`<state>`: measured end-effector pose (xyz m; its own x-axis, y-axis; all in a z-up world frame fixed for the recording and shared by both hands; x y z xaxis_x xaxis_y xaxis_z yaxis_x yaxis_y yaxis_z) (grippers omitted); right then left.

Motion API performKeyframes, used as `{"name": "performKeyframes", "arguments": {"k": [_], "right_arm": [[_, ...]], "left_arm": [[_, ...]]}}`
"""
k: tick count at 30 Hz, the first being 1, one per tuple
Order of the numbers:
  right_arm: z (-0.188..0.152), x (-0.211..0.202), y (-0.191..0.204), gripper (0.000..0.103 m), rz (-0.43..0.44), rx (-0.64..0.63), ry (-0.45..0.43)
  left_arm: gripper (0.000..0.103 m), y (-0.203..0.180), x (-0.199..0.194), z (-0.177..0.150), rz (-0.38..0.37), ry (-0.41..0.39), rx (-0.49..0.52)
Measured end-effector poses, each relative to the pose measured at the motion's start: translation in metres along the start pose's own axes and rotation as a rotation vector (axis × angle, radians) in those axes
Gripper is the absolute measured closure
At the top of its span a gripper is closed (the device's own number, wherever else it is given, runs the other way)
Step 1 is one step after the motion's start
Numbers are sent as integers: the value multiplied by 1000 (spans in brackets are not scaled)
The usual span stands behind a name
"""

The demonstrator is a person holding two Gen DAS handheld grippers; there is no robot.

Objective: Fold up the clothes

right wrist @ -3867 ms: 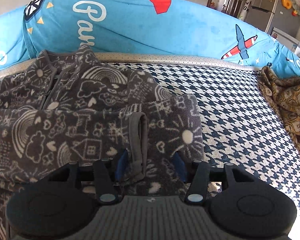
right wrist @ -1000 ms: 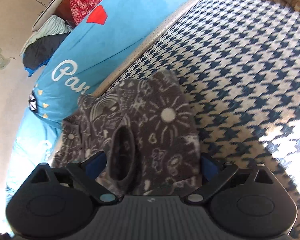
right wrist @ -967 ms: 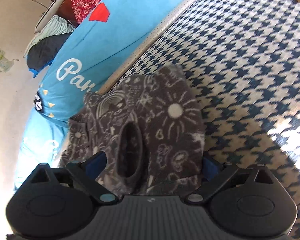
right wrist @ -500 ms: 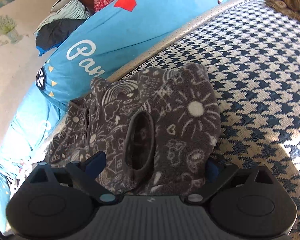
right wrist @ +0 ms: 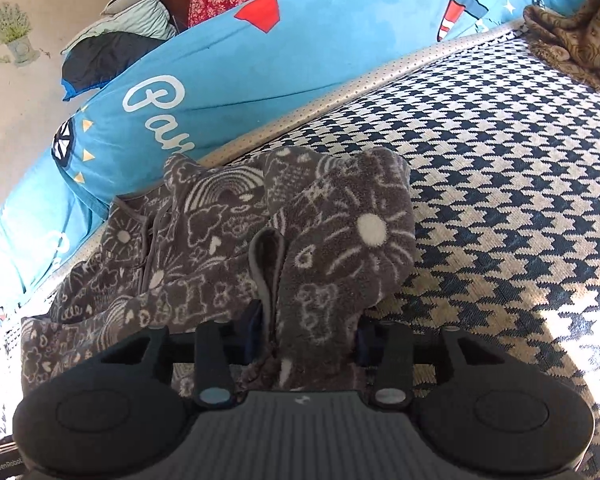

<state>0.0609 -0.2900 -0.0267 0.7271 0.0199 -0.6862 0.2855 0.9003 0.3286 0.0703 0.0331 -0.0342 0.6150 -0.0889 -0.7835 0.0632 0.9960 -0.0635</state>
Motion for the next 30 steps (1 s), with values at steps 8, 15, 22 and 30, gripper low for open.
{"name": "performKeyframes", "arguments": {"k": [8, 15, 22, 30], "right_arm": [[1, 0, 6, 66, -32, -21, -34], [12, -22, 35, 72, -42, -114, -151], [16, -37, 78, 72, -41, -232, -237], [-2, -56, 155, 73, 33, -452, -353]], "left_arm": [[0, 1, -5, 1, 7, -13, -5], [0, 10, -16, 9, 17, -52, -48], [0, 26, -27, 20, 48, -95, -100], [0, 47, -33, 25, 94, -111, -146]]}}
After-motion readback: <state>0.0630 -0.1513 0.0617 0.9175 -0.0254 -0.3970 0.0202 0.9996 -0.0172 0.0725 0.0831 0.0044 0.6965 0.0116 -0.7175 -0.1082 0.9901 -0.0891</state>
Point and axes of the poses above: each gripper's, at about its wrist camera, not at the fingertips, and x roughly the way its jaws point, y to its left, z to its top, the point moved 6 cm from there along x, roughly the way its jaws point, and after that the axes turned 3 degrees about -z, right-handed, at the moved point
